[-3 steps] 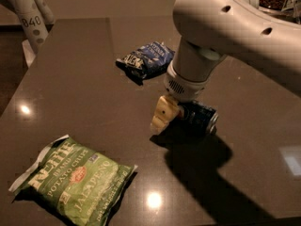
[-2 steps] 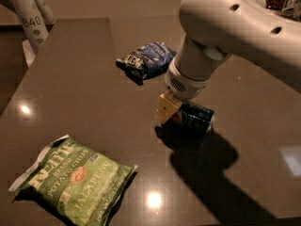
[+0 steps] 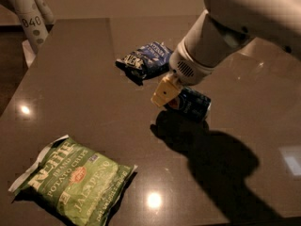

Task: Place pepsi can upright

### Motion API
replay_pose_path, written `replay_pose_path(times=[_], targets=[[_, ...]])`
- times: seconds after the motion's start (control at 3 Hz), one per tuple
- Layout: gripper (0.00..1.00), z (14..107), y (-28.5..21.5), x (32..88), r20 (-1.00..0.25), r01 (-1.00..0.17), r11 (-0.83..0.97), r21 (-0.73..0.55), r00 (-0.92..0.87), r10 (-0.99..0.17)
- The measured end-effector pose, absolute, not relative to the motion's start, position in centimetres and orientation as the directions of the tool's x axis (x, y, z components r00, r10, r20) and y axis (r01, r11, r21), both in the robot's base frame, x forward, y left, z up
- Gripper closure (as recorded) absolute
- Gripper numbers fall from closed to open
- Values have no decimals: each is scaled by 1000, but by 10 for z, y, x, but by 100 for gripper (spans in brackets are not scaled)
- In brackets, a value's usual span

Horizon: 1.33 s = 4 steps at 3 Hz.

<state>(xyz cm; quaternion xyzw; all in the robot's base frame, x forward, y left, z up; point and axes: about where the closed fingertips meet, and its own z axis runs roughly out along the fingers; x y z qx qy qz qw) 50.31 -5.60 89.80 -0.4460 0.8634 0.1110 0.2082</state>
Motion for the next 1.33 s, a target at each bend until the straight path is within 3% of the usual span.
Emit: replay_pose_path(times=[0.33, 1.33], targets=[[100, 934, -49, 514, -640, -842, 539, 20, -425, -640], [100, 972, -61, 533, -938, -852, 521, 44, -215, -271]])
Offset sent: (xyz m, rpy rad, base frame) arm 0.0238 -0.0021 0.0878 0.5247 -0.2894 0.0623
